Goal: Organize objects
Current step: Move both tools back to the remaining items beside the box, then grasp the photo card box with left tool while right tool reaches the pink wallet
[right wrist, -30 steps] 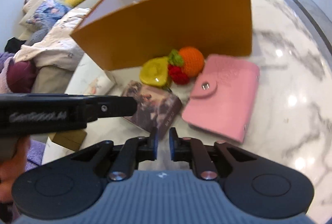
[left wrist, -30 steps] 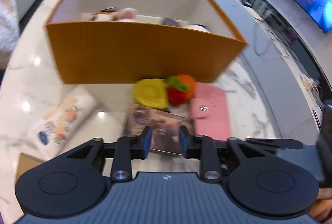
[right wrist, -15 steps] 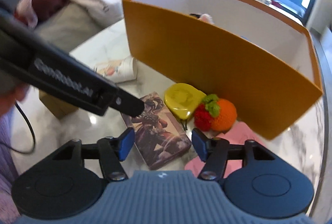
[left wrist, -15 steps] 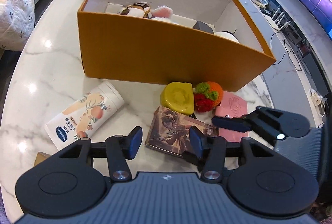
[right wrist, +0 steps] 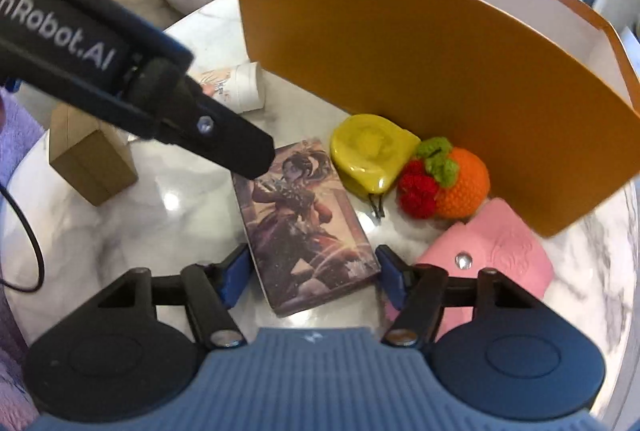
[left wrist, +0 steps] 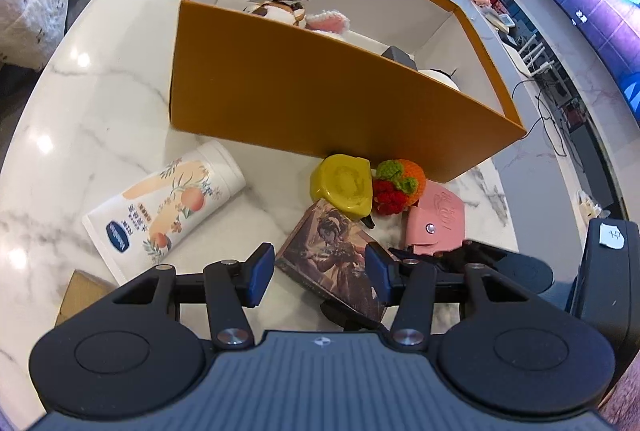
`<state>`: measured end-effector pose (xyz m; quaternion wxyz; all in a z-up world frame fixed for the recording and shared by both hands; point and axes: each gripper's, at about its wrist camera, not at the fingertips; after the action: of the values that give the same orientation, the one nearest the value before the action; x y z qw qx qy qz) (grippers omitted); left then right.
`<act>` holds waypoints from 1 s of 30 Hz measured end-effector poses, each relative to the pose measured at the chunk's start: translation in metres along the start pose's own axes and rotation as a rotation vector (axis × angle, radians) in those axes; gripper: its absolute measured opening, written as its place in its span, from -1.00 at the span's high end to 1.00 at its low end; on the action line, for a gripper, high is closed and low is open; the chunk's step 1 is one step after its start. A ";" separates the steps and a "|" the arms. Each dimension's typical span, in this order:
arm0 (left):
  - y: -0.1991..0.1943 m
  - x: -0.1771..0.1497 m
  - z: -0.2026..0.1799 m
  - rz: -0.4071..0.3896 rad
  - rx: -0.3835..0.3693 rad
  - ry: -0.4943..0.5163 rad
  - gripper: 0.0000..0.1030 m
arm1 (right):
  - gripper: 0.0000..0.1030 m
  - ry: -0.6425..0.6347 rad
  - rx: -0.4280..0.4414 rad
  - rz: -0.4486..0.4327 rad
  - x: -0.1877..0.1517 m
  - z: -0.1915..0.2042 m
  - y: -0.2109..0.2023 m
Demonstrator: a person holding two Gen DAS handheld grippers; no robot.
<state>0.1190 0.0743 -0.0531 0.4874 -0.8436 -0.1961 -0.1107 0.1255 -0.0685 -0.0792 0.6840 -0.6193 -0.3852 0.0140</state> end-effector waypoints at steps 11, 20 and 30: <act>0.011 -0.010 0.002 0.020 -0.072 -0.098 -0.20 | -0.30 0.633 0.237 0.079 -0.018 -0.053 -0.008; 0.036 -0.014 -0.001 0.044 -0.117 -0.172 -0.08 | -0.27 0.709 0.258 0.066 -0.034 -0.050 -0.019; 0.032 -0.017 -0.013 -0.009 -0.045 -0.065 0.42 | -0.25 0.725 0.279 0.063 -0.038 -0.054 -0.018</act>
<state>0.1179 0.0456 -0.0778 0.4612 -0.8566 -0.2133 -0.0897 0.1200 -0.1361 -0.0799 0.8525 -0.4968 -0.0938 -0.1327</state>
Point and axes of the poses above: each gripper's, at about its wrist camera, not at the fingertips, and y roughly the way its jaws point, z to its left, x to its top, and after that the axes turned 6 degrees about -x, right-handed
